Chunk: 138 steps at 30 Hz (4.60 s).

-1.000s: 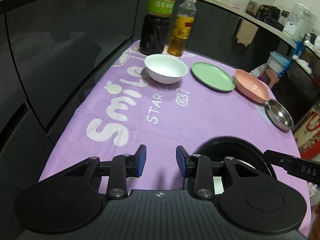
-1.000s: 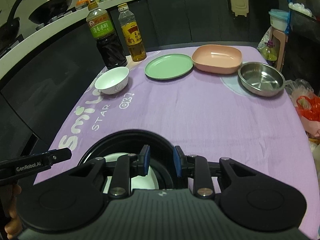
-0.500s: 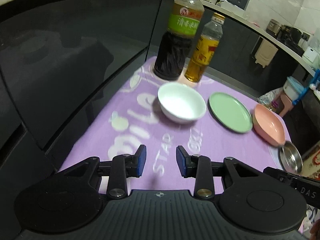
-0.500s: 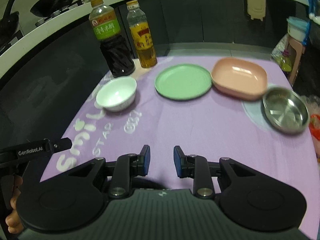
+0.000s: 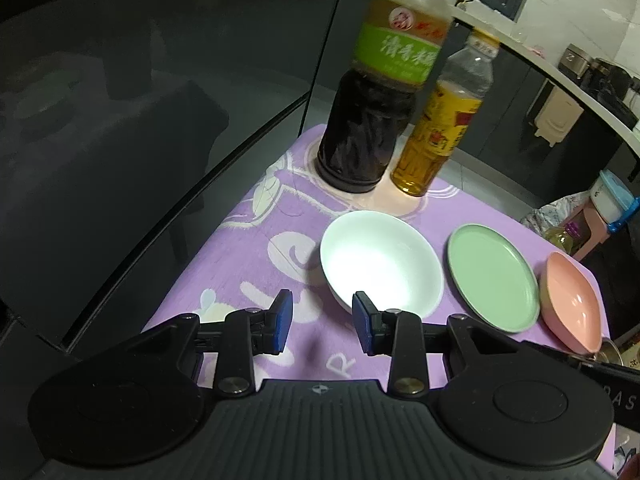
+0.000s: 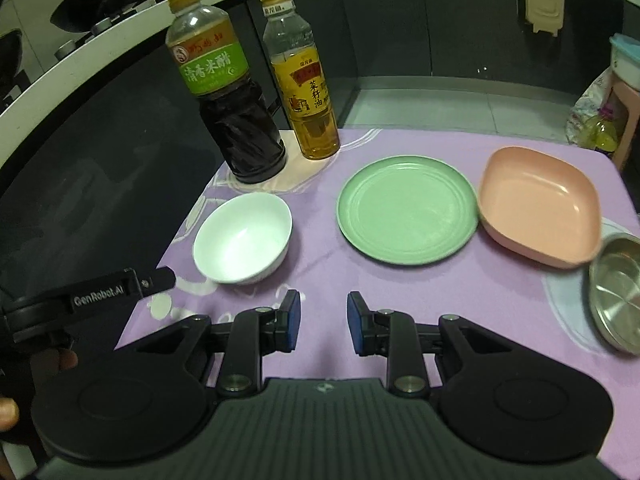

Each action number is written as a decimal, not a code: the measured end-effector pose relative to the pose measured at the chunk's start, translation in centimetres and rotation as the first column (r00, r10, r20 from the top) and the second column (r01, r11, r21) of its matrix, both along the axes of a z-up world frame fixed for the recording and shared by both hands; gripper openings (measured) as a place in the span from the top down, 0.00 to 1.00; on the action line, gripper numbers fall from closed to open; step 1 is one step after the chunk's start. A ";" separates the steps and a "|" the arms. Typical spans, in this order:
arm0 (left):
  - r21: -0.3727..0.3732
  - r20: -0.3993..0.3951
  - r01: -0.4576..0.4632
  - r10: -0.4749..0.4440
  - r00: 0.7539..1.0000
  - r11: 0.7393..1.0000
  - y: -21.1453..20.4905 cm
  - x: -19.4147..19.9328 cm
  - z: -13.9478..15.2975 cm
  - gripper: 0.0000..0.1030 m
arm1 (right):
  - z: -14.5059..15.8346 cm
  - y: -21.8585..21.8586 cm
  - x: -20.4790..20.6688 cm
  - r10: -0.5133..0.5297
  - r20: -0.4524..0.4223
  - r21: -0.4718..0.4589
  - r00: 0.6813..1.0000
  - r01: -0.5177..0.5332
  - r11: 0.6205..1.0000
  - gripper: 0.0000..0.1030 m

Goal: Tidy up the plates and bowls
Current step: 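Move both grippers toward the small white bowl beside the bottles, then close both grippers side by side on the small white bowl rim, then lift the small white bowl with both grippers and carry it over the nested bowls, then lower the small white bowl into the large white bowl with both grippers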

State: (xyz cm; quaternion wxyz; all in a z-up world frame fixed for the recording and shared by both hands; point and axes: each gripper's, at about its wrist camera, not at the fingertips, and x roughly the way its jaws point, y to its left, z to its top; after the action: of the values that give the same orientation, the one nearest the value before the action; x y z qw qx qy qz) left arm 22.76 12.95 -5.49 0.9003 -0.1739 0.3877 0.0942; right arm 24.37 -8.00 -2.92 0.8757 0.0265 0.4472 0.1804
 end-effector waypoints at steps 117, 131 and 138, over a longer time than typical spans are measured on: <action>0.168 0.024 0.331 -0.339 0.940 0.929 -10.6 -20.3 0.4 0.88 | -1.0 -4.0 -19.4 -0.026 -0.016 0.043 1.000 0.027 0.999 0.83; 0.163 -0.012 0.338 -0.341 0.940 0.927 -10.4 -20.1 -0.2 0.88 | -1.3 -3.9 -19.5 -0.021 -0.028 0.037 0.999 0.022 0.999 0.83; 0.148 -0.008 0.340 -0.343 0.939 0.929 -10.1 -20.3 -0.3 0.88 | -1.3 -3.8 -19.4 -0.014 -0.036 0.042 0.999 0.016 0.999 0.82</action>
State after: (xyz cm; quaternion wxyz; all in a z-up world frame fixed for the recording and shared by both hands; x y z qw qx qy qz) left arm 2.41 2.89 -5.83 0.9167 -0.0377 0.3961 -0.0369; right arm 4.93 -11.84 -4.26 0.8680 0.0517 0.4588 0.1829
